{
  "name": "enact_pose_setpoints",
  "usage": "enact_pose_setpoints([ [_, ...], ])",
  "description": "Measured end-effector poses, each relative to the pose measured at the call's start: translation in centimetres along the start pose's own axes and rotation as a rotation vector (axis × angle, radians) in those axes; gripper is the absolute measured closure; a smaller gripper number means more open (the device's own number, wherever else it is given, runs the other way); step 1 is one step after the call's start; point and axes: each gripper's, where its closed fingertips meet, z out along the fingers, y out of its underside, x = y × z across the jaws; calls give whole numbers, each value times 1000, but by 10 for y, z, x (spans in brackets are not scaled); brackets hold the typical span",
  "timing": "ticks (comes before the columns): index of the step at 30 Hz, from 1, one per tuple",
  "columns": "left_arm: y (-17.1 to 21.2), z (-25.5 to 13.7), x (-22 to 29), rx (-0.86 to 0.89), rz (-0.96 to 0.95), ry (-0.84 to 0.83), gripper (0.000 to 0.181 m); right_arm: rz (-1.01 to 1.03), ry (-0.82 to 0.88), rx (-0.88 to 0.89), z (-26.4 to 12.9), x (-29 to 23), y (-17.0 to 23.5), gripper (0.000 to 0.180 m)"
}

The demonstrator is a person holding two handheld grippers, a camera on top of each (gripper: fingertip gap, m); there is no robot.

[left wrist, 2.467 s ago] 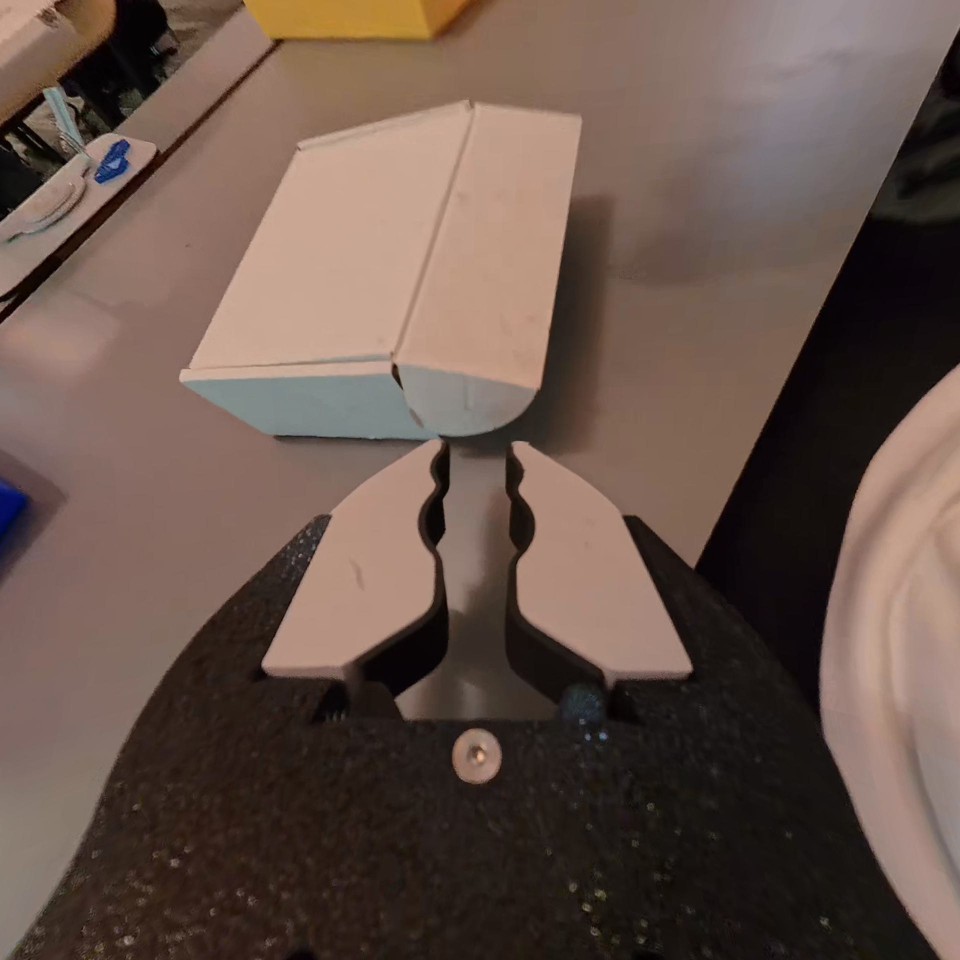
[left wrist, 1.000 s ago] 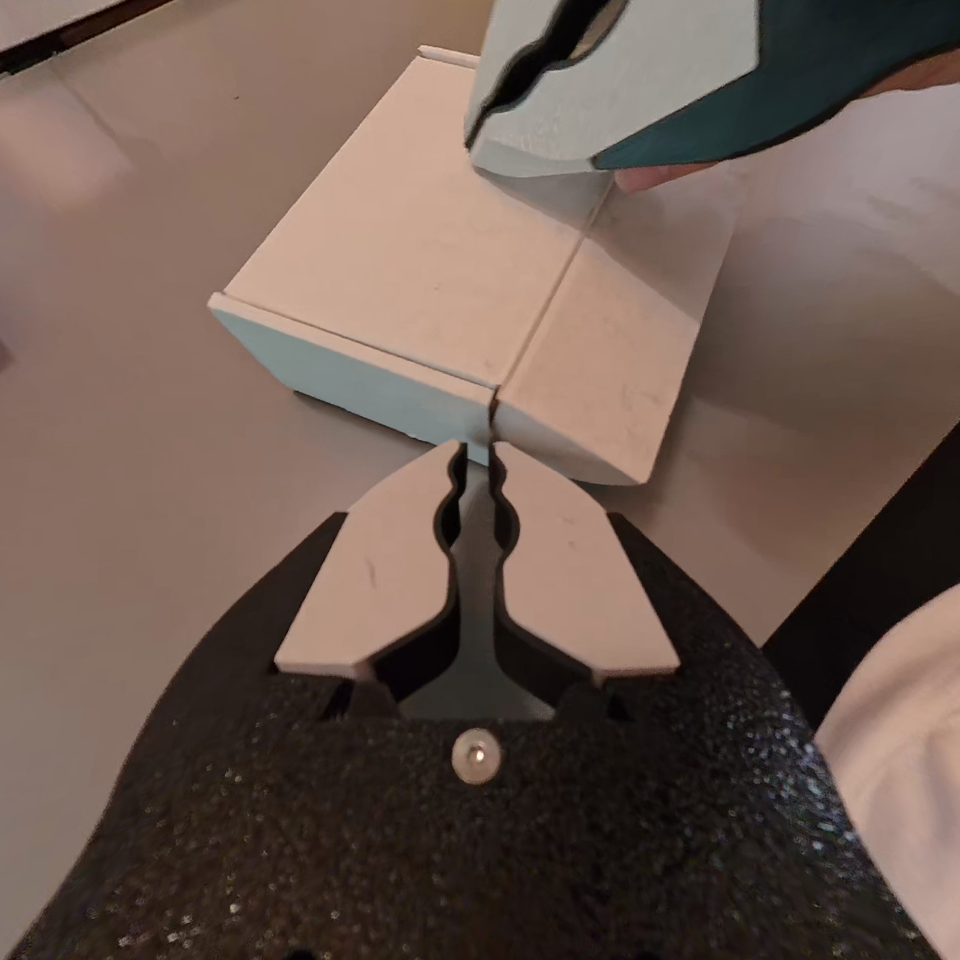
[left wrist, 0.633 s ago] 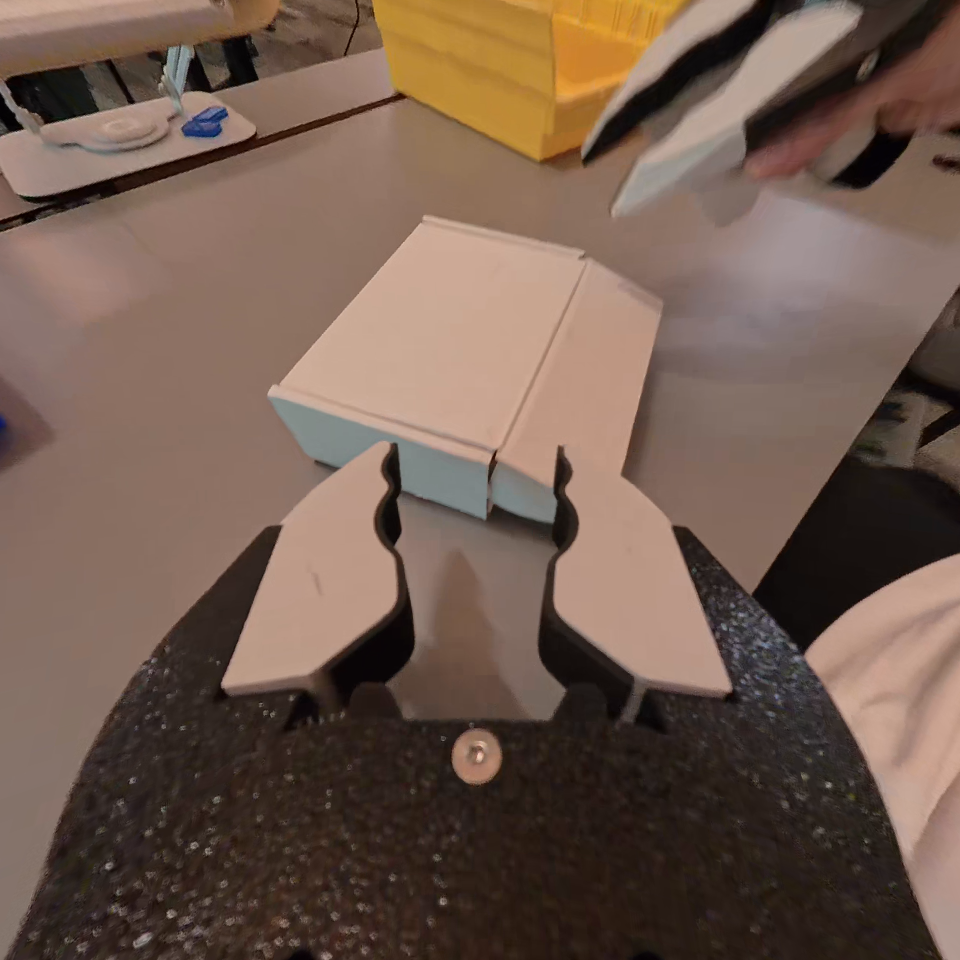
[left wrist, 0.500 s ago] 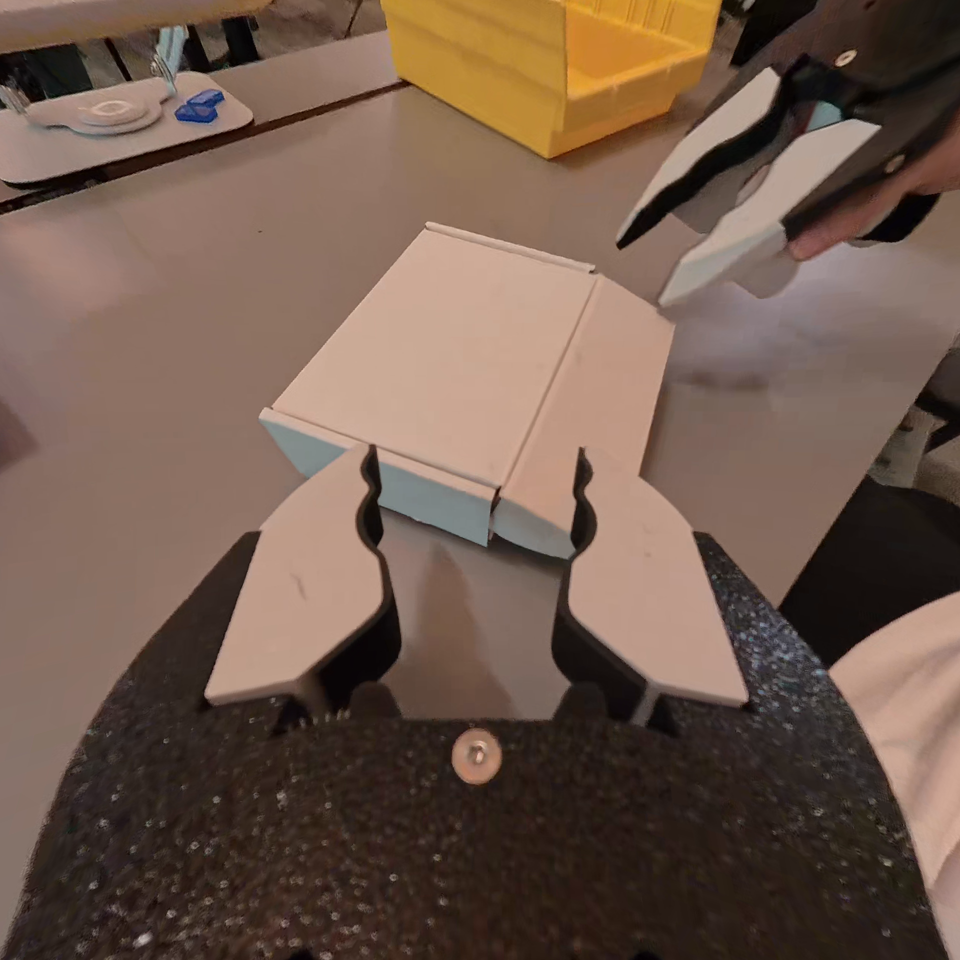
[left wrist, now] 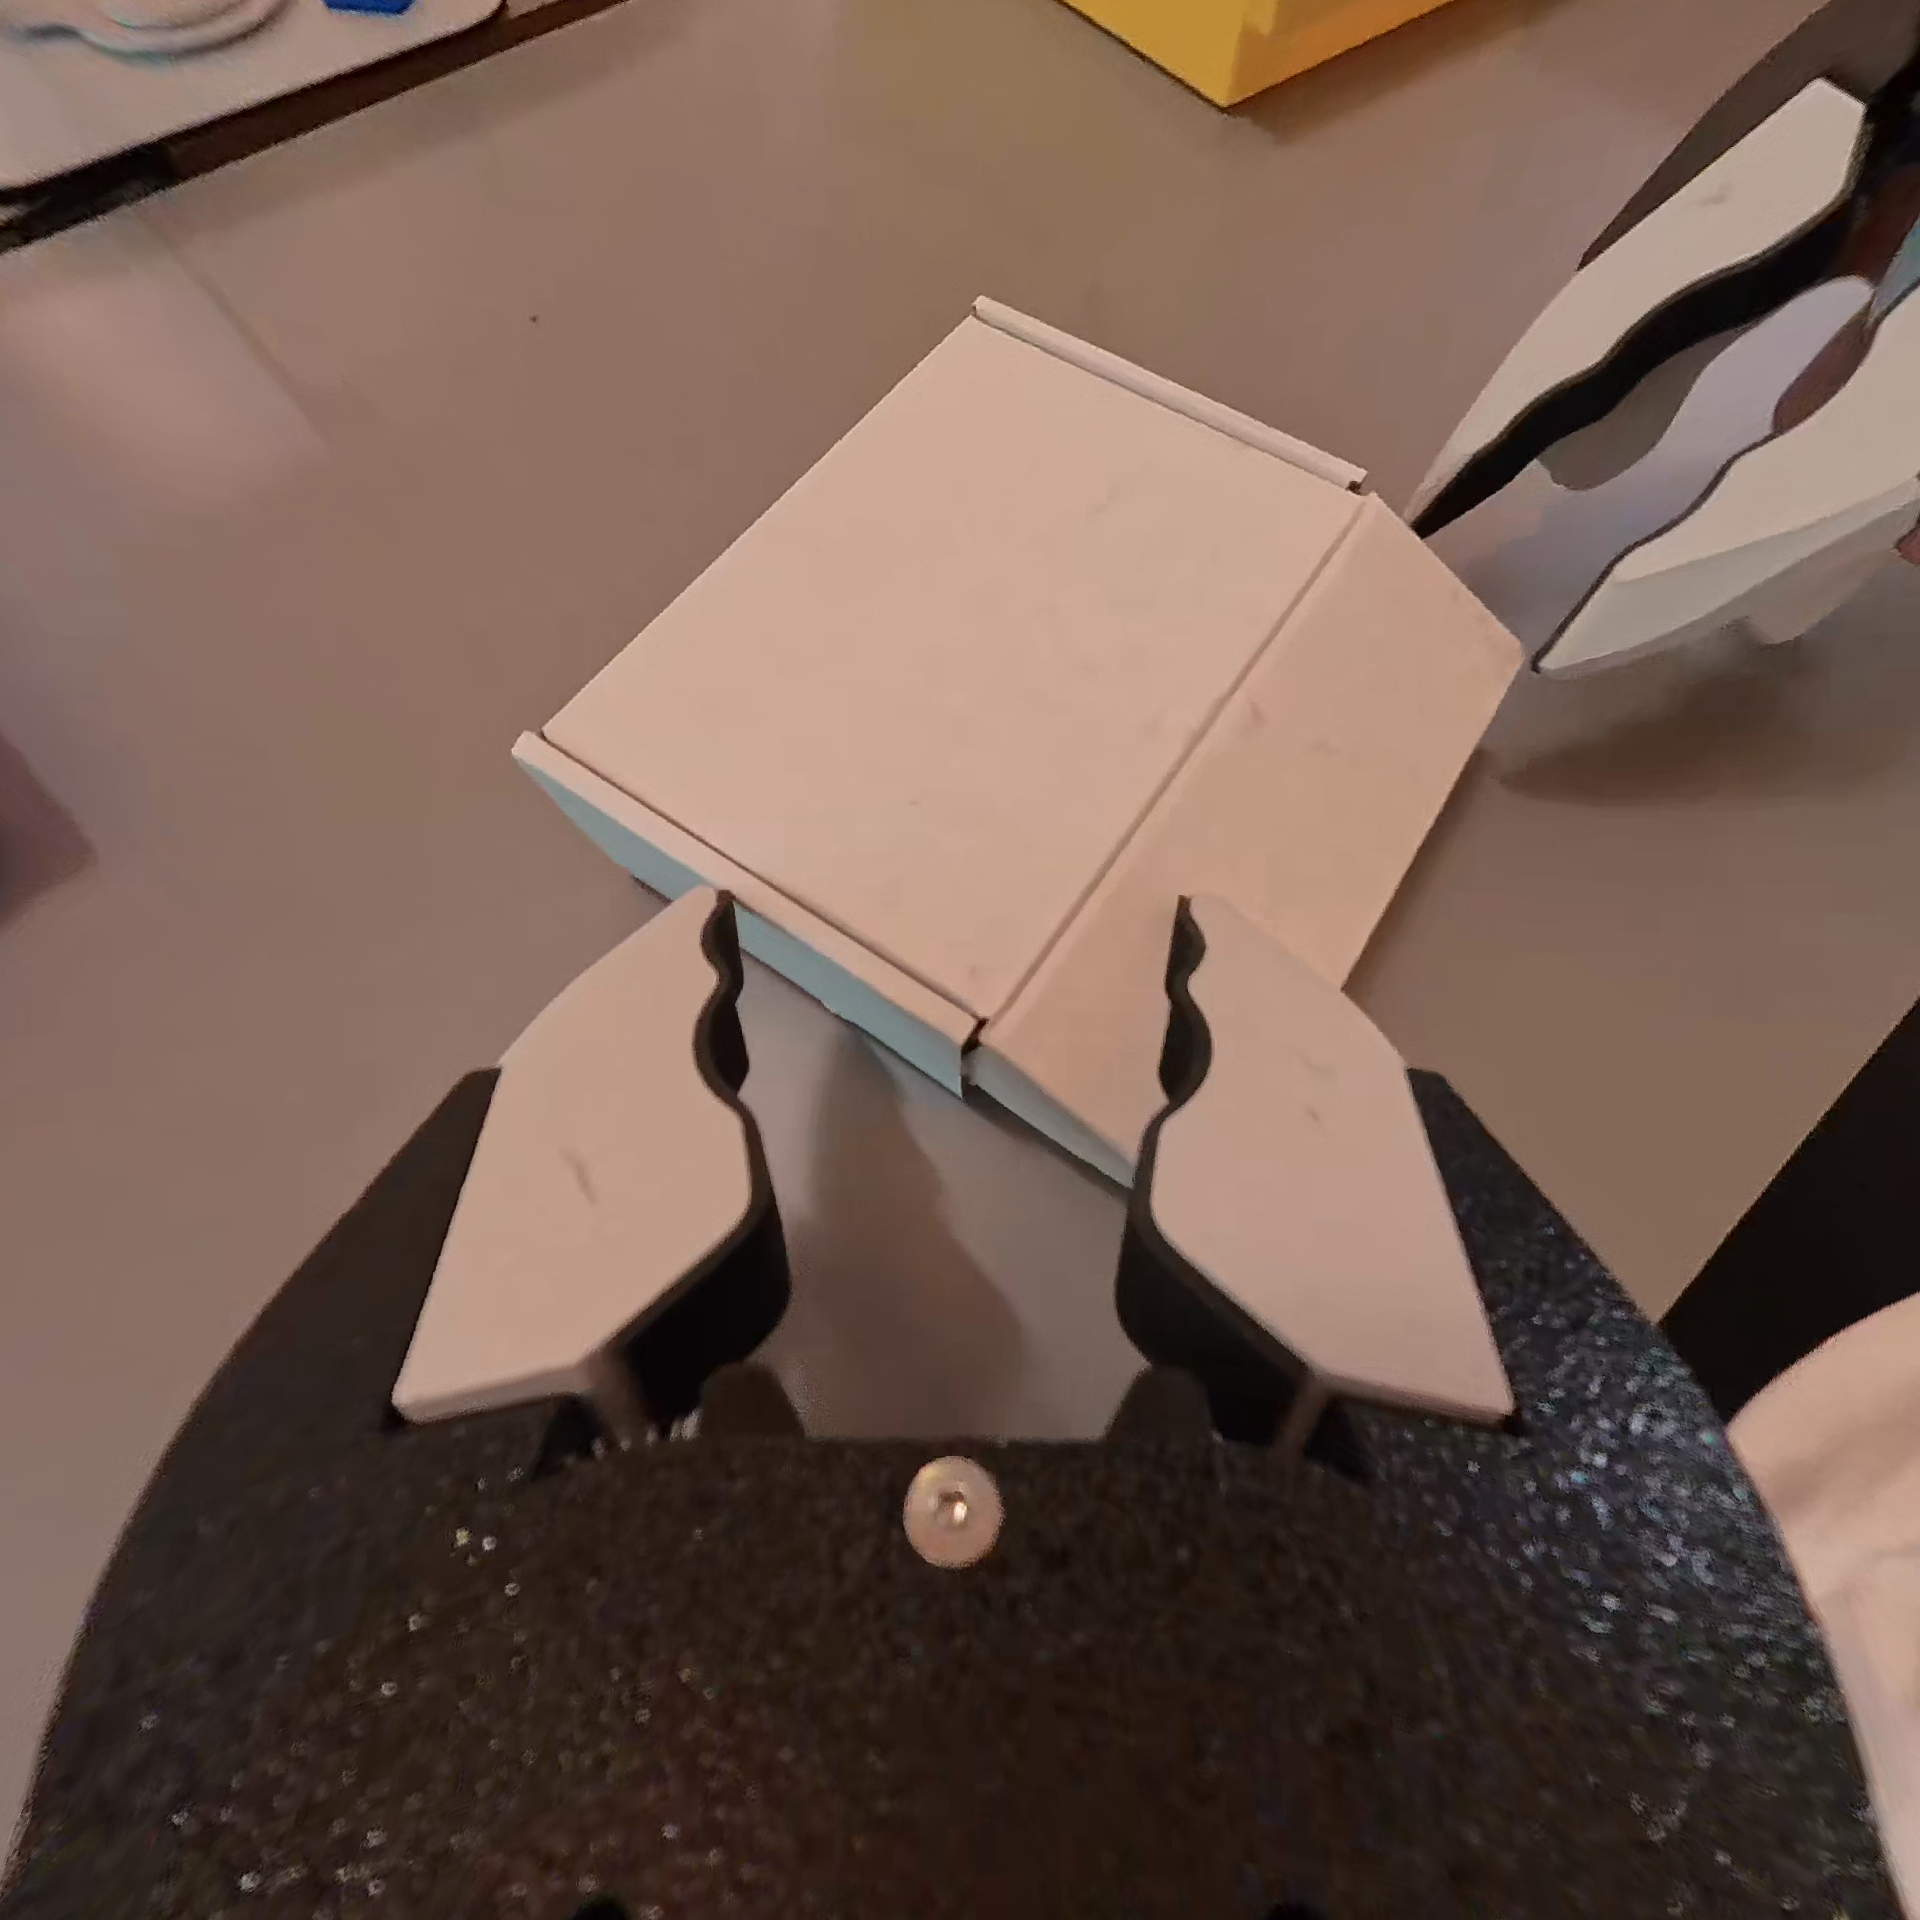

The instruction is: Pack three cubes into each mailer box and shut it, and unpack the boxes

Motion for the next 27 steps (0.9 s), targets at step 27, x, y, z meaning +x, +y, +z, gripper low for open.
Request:
enact_pose_setpoints([
  [27, 3, 6, 3, -12, -104, 37, 105, 111, -35, 49, 14, 0, -9, 133],
])
